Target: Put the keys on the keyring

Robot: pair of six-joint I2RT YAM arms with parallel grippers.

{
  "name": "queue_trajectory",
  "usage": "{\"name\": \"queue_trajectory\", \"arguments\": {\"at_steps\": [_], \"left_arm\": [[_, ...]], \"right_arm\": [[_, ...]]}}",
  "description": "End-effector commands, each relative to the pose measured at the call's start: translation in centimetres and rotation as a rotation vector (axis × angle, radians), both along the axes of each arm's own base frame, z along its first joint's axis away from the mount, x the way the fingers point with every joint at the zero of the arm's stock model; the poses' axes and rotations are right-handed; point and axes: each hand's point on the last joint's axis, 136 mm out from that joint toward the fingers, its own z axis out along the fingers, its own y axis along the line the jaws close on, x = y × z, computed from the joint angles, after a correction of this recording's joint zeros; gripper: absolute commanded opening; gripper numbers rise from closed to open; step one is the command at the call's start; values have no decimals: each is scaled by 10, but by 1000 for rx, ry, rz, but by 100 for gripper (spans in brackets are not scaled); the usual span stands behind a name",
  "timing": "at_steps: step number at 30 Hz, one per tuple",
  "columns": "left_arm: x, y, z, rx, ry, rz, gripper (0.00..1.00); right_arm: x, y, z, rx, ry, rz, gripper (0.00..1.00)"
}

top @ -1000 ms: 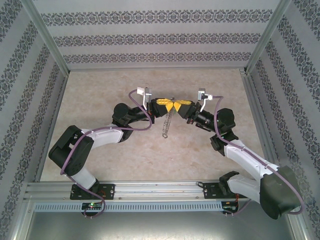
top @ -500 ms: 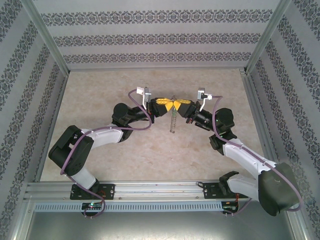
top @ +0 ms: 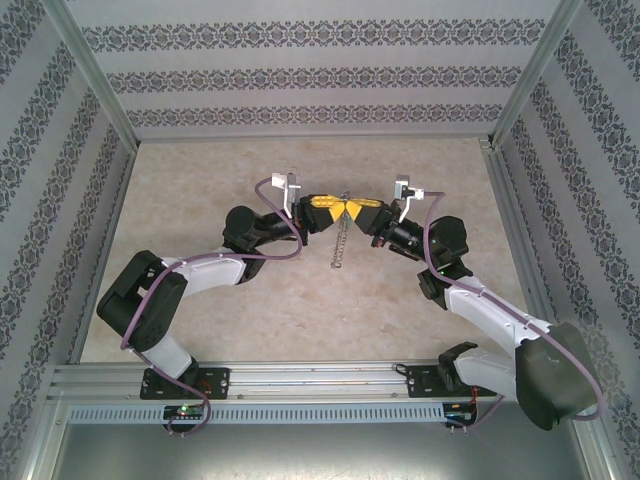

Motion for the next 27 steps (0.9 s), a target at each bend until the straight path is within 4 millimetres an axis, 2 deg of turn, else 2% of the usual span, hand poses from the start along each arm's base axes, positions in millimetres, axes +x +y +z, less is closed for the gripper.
{"name": "queue_trajectory", "arguments": {"at_steps": [1,4,14,23,27], "left_arm": [[-4,6,28,-64,-87,23,0],[0,10,25,-55,-75,44,12],[8,36,22,6,-15,104,31],[11,42,10,160,71,39,34],[6,40,9,217,86,-27,34]], "right_arm": [[-13,9,9,-17,-48,57,0],[-9,5,7,-31,-42,43,0],[2,-1,1,-101,-16,56,0],[3,8,0,-143,-21,141,0],[3,13,-1,-165,-16,196,0]]}}
